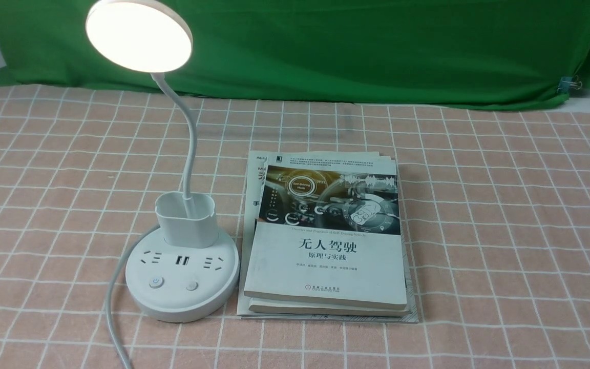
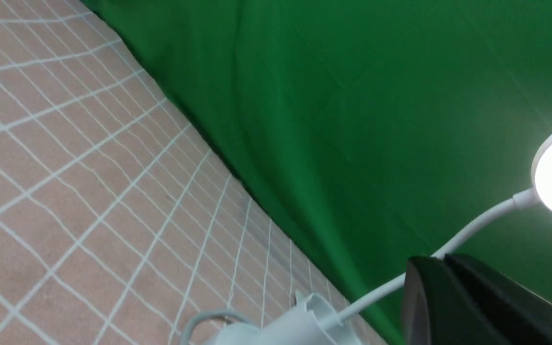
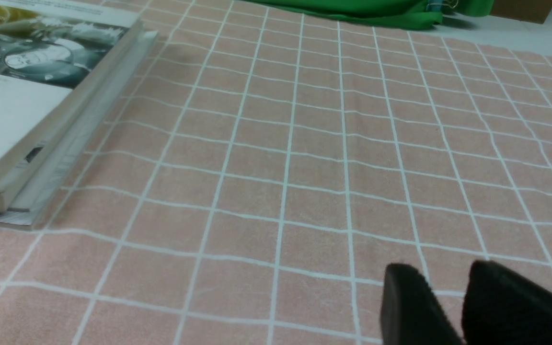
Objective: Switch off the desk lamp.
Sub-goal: Use the left arm to press the button switch on the lamp holder
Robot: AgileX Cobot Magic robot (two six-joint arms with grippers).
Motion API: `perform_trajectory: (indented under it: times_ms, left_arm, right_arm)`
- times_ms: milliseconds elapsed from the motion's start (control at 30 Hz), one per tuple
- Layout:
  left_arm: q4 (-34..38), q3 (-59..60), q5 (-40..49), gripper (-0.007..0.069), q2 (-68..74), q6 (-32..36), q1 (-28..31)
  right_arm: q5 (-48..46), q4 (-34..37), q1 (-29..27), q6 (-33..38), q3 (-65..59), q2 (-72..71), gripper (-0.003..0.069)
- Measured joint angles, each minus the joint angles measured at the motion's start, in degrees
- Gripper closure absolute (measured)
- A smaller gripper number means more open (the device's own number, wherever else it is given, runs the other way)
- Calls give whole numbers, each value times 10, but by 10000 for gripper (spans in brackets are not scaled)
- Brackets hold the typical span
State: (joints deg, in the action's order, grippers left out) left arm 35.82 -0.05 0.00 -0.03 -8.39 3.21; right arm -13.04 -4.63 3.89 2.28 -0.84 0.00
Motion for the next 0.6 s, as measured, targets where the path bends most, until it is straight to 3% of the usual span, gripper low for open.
perform_trajectory:
  times_ms: [267, 433, 567, 600]
  left_arm:
    - [-100, -217, 298, 619, 174, 52, 0]
    - [-121, -375, 521, 619, 394, 165, 0]
    - [-129, -436, 570, 619, 510, 190, -21]
    - [-146, -456, 572, 619, 554, 194, -50]
  right_arm:
    - [0, 0, 0, 0, 0, 0, 417]
    - [0, 0, 0, 0, 0, 0, 417]
    - [0, 0, 0, 0, 0, 0, 417]
    - [0, 0, 0, 0, 0, 0, 417]
